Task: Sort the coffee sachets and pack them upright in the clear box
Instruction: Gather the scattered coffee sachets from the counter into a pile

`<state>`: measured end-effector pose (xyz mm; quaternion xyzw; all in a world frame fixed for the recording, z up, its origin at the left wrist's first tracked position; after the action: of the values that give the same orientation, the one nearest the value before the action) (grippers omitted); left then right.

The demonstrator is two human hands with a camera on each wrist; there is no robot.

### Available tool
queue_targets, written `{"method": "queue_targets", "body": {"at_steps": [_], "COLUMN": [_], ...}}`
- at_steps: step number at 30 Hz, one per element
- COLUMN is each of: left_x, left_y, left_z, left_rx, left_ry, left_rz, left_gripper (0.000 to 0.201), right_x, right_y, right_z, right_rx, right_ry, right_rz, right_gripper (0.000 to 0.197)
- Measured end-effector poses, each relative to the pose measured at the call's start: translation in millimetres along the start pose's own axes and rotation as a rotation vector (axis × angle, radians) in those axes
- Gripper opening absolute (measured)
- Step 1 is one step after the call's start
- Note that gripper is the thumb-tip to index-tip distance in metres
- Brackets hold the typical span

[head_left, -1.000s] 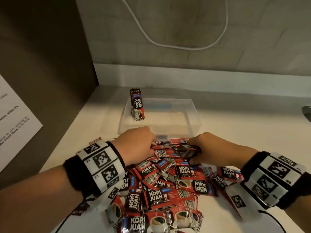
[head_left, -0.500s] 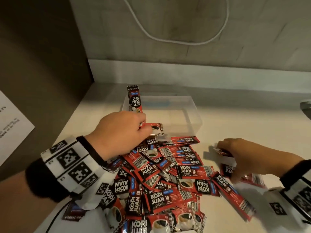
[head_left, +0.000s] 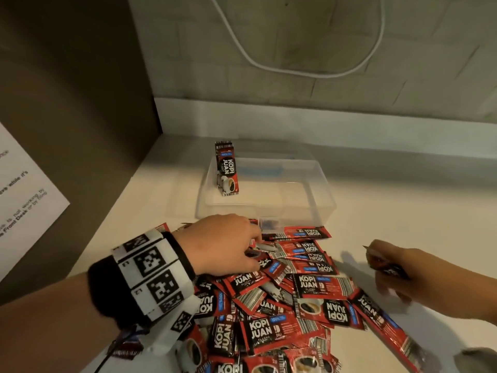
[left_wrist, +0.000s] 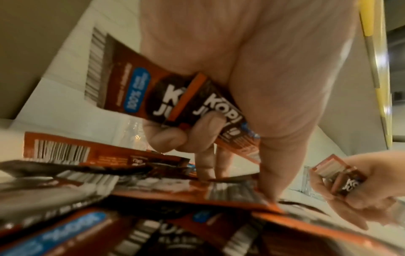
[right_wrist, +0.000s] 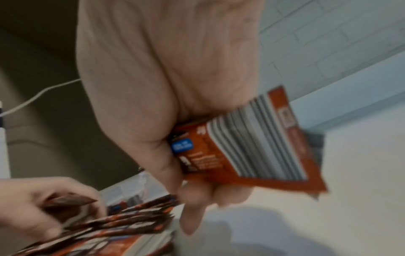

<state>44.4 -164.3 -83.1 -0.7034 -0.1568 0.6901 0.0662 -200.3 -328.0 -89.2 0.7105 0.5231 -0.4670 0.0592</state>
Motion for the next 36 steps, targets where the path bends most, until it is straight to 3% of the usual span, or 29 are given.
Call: {"method": "queue_targets", "body": {"at_steps": [2,5,7,11,15,18,25,30,36], "left_x": [2,3,3,3,-4,-13,-22,-14,-14], "left_y": [2,3,3,3,-4,-16,-33,-32,-34], "left_z": [1,5,7,4,-6,-13,-23,-21,-20], "left_rx": [-0.021,-0.045,-0.041,-0.031,-0.022,-0.024,-0.081,-0.096,-0.058], "left_ry": [0.016,0.071,0.112,0.134,0.022,-0.089,-0.495,-0.568,-0.678], "left_rz": [0.012,0.058,0.091,0.128,0.121,0.100,0.026,-0.080,-0.064], "left_gripper": [0.037,0.035,0.034,0.026,0.022,0.004,0.016,0.046,0.065], "right_x": [5,16,24,27,25,16,-6,-3,15], "right_y": [-5,-9,-9,-13,-18,-11,18,48,66], "right_z": [-11,-16,-15,-16,-17,-8,-50,-76,-79], "right_rx": [0.054,0.172,0.163,0.143,0.120,0.059,-0.243,-0.437,-0.424], "right_ry": [-0.062,-0.275,-0.355,-0.200,-0.114,-0.119,0.077,-0.239,-0.394], "right_rz": [-0.038,-0.070,-0.053,-0.035,-0.059,-0.056,-0.097,-0.033,-0.099], "right_gripper": [0.020,0.059,0.053,0.045,0.033,0.020,0.022,0.049,0.037]}}
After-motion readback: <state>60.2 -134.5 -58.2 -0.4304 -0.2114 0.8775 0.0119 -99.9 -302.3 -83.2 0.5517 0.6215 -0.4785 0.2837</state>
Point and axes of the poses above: each hand's wrist, its own y-axis towards the middle knuckle, its own x-axis out of the palm, z = x × y, the point moved 2 cm from there along y, towards the middle knuckle, and after that the axes turned 13 degrees about y, right-handed, at the moved point
